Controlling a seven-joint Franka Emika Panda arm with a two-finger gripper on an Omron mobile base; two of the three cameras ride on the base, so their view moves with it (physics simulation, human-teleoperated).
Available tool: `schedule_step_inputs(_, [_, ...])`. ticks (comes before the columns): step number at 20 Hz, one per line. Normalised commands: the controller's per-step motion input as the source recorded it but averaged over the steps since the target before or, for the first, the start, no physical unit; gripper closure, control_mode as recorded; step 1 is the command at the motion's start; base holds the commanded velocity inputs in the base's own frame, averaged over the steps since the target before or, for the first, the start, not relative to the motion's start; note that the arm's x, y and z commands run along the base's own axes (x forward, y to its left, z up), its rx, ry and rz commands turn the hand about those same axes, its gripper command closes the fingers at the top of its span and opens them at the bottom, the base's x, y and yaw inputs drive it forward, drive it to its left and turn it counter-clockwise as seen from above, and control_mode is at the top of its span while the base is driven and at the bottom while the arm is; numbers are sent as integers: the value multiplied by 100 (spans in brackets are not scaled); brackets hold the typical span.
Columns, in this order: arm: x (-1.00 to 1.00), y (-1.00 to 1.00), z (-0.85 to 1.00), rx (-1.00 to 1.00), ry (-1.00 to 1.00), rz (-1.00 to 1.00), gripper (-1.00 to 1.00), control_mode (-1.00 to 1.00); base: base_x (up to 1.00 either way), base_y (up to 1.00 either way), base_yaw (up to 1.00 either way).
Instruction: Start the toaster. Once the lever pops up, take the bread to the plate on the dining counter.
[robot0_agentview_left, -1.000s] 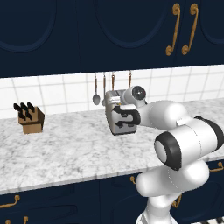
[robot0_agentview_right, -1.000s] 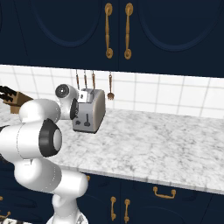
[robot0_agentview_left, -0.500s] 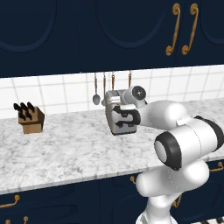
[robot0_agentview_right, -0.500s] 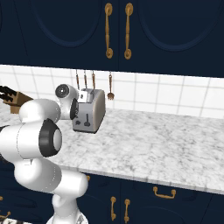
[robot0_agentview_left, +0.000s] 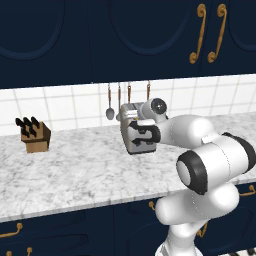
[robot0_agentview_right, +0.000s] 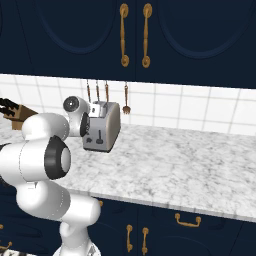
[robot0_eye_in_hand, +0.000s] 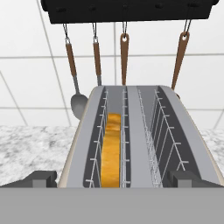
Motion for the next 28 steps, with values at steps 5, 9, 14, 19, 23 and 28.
schedule_step_inputs(5, [0, 0, 0, 0, 0, 0, -100, -100, 0, 0, 0])
schedule_step_inputs(9, [0, 0, 0, 0, 0, 0, -100, -100, 0, 0, 0])
schedule_step_inputs(14, [0, 0, 0, 0, 0, 0, -100, -100, 0, 0, 0])
schedule_step_inputs(19, [0, 0, 0, 0, 0, 0, -100, -100, 0, 0, 0])
schedule_step_inputs(23, [0, 0, 0, 0, 0, 0, -100, -100, 0, 0, 0])
schedule_step_inputs(28, [0, 0, 0, 0, 0, 0, -100, -100, 0, 0, 0])
